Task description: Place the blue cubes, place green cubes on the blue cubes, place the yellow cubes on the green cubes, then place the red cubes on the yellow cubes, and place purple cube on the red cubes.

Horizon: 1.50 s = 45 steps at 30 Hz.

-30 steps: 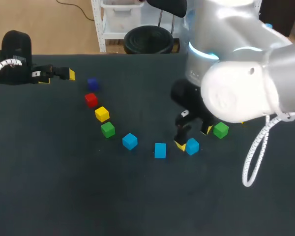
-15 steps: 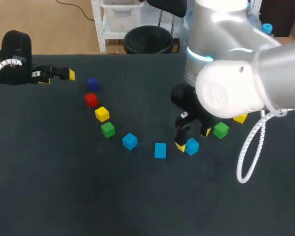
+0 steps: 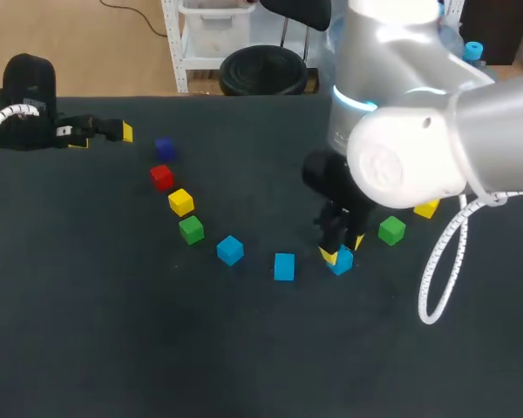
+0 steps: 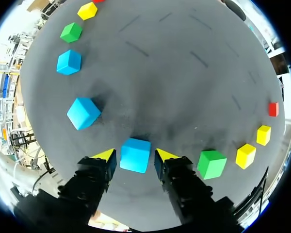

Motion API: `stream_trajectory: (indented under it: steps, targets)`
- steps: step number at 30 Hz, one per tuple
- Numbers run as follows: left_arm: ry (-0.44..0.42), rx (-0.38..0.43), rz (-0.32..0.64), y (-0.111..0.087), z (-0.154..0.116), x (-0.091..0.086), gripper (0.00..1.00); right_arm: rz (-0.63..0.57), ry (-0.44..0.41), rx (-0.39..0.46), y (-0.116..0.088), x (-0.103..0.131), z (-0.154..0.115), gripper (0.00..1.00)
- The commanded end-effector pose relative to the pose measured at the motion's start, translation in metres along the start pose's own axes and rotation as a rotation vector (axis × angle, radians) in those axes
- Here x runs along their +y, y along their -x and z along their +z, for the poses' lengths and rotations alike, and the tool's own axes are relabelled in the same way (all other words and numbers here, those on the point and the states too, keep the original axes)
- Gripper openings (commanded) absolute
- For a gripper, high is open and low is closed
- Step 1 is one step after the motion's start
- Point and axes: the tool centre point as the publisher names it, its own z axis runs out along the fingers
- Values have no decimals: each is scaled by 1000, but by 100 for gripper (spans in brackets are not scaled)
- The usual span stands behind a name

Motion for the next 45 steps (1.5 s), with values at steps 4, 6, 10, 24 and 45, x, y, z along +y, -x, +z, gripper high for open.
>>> stream_trajectory:
  steps: [4, 6, 10, 24, 45]
  targets:
    - [-10, -6, 2, -1, 0, 2, 100, -7, 14, 0, -2, 0, 3, 46]
    - [-10, -6, 2, -1, 0, 2, 100, -9, 17, 1, -2, 1, 3, 43]
    - [-10, -6, 2, -1, 0, 2, 100, -12, 19, 4, -1, 1, 4, 35]
    - [-10, -6, 2, -1, 0, 2, 100, -123, -24, 10, 9, 3, -1, 4]
    - [-10, -6, 2, -1, 0, 2, 100, -451, -15, 29, 39, 3, -31, 11]
